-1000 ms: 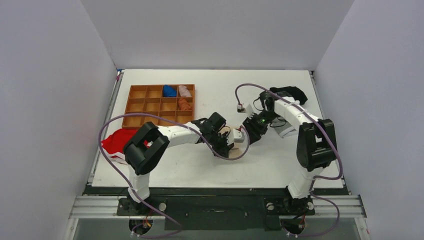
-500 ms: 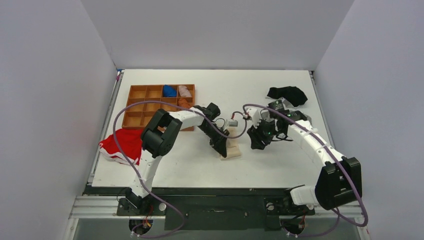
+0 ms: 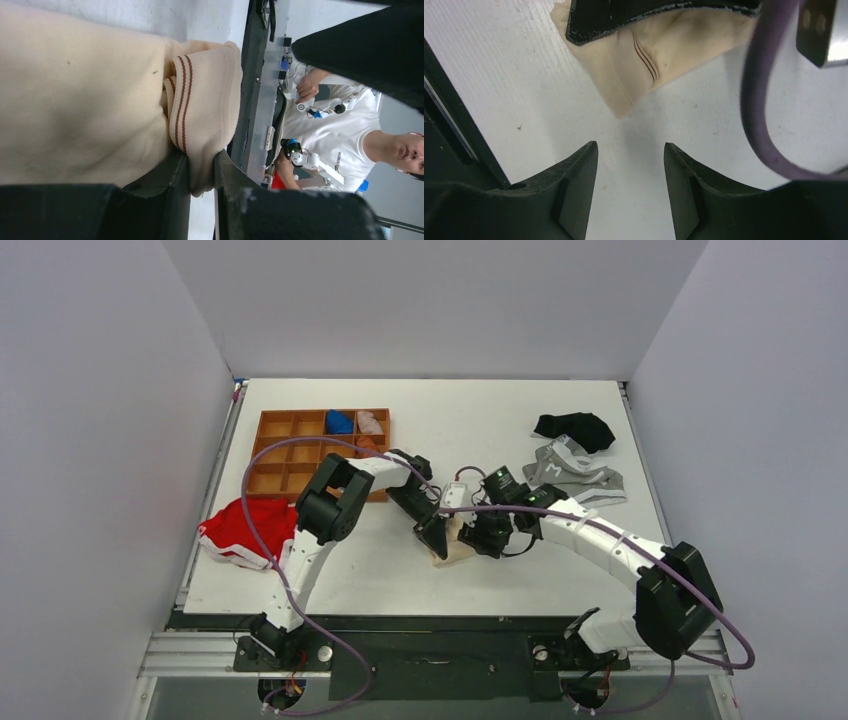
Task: Roll the underwear
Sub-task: Roll the underwear to the center of the board.
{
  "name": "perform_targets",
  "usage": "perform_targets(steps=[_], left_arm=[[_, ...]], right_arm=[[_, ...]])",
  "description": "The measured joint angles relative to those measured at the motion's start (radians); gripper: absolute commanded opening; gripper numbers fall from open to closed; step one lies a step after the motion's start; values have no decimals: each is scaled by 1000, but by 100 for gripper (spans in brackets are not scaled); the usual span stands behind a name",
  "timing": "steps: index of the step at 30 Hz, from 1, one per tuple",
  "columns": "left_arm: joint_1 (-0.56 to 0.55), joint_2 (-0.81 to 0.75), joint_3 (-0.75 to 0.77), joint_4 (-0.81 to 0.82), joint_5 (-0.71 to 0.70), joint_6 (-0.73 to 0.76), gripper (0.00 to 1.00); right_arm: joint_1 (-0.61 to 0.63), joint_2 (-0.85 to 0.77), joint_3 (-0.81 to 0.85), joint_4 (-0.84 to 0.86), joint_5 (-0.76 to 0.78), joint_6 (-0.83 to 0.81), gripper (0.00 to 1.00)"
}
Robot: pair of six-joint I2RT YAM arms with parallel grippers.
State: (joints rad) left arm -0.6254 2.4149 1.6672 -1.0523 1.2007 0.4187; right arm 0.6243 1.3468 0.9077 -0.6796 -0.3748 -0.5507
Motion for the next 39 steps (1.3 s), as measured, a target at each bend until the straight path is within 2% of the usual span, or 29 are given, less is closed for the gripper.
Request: perform_targets(steps=[13,23,29,31,36,39], left_arm=[[6,41,29,-113,24,72,0],[12,61,39,-179,32,127,0],[14,72,50,-212,35,158,0],[16,73,50,-222,35,169,0],[20,74,50,-238,31,181,0],[25,74,50,-245,24,185,13]], right_arm=[[176,165,0,90,93,-60,48],[222,253,20,124,145,-88,44],[232,290,55,118,165,-96,37],[240,301,68,108,172,-98,34],[262,321,90,90,193,-111,8],[272,332,108,70,201,-118,0]])
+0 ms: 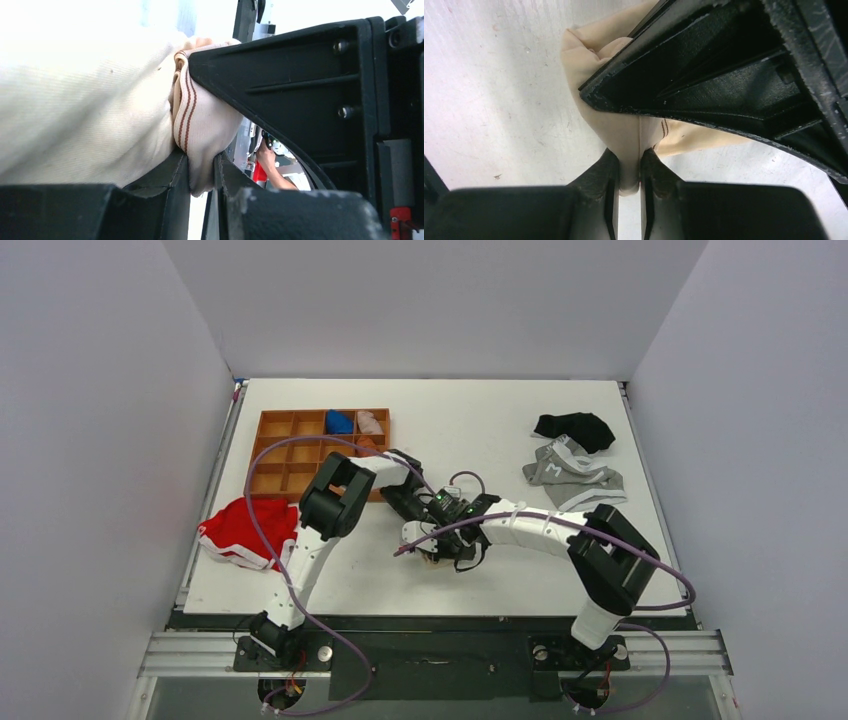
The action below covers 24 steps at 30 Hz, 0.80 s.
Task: Roll the underwear
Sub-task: Roll the underwear to the center of the board.
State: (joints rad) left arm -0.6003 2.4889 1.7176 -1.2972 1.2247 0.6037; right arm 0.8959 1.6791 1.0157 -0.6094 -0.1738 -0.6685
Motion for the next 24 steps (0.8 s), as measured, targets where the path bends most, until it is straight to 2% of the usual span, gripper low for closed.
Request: perform_targets(steps=[1,3,4,8,15,24], left_arm=[[1,0,0,0,-3,0,15],[5,-1,0,1,-11,-7,27],[6,-2,-1,5,-18,-15,38],[8,-42,-26,23,-40,-63,50],[16,-137,-49,67,-167,-127,58],[38,-232,-106,133,-306,-161,61]], right_arm=[[2,5,8,-8,2,0,0],[3,13,18,-19,1,0,0],[3,17,25,-26,0,1,0],[5,21,38,-43,-24,8,0],[15,36,63,-75,-103,45,0],[15,39,66,-95,-173,82,0]])
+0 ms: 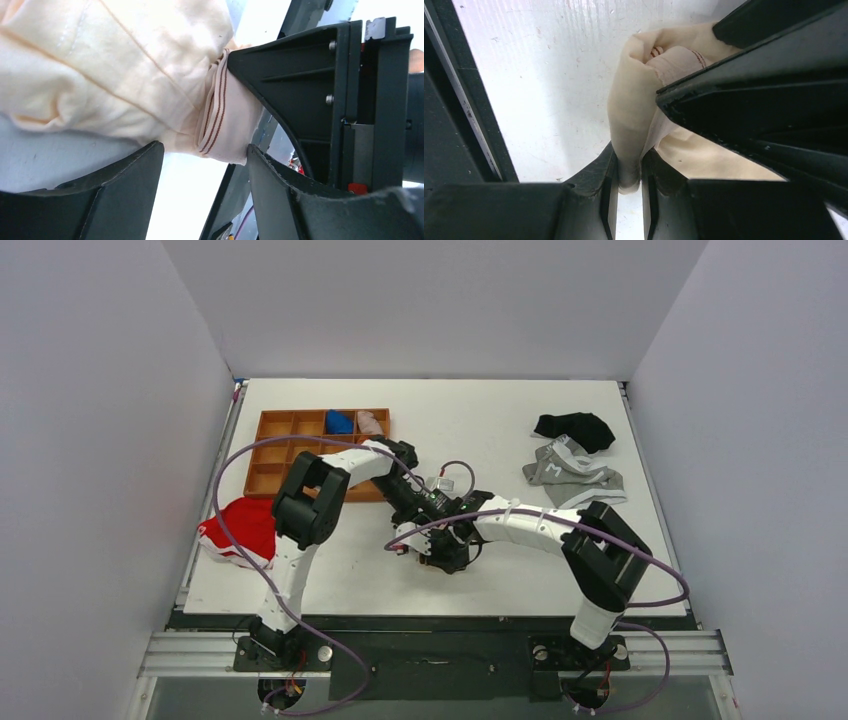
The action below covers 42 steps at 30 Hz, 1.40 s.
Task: Roll the underwear
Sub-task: Roll the underwear to the center of the board.
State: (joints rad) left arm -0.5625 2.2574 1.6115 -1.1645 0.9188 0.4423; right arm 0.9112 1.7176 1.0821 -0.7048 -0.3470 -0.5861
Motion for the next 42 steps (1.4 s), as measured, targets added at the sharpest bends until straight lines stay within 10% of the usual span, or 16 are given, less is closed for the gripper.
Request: perform_targets(steps=[42], left_arm=[[200,-581,-459,231,-287,39,63]], right_arm=[[-191,278,285,-333,-345,-35,0]])
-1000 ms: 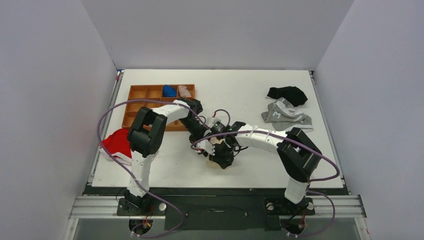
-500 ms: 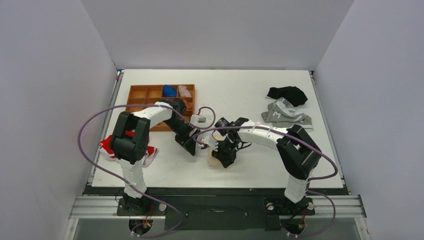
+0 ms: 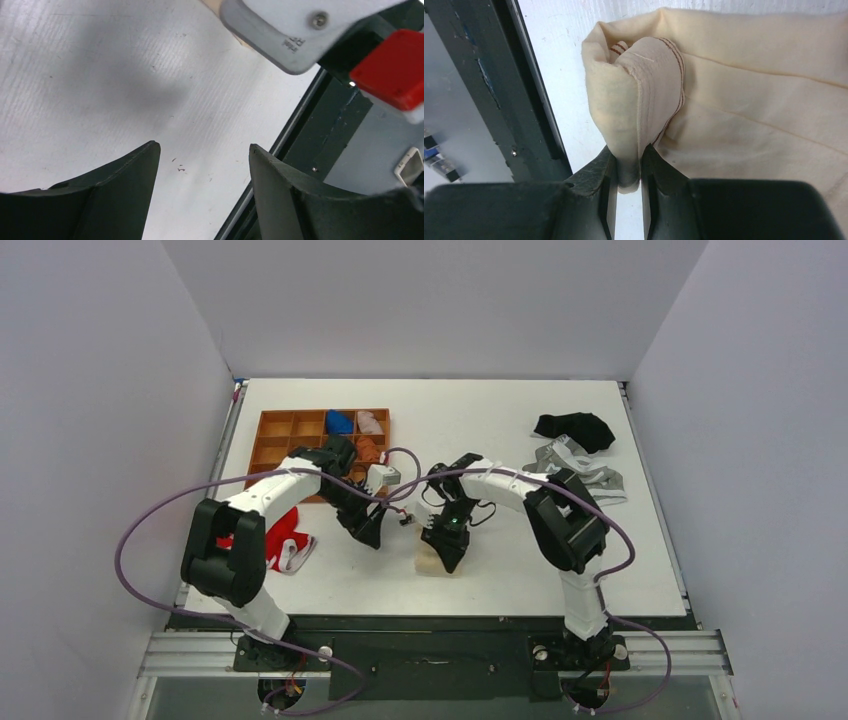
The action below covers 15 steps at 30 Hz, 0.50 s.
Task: Roll the underwear
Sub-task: Roll the underwear to the center of the board.
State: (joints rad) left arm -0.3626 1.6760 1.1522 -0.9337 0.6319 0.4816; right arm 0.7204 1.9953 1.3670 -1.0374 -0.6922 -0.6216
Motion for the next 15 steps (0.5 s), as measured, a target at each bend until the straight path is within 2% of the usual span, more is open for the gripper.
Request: perform_targets(steps=[7,15], left_arm=[[10,-121,-109,110,-74,-48,68],[85,-212,-183,237,-198,-131,71]], right_arm=[[-17,124,146,-158,-42,-75,0],[-35,165,187,-211,-74,-92,0]])
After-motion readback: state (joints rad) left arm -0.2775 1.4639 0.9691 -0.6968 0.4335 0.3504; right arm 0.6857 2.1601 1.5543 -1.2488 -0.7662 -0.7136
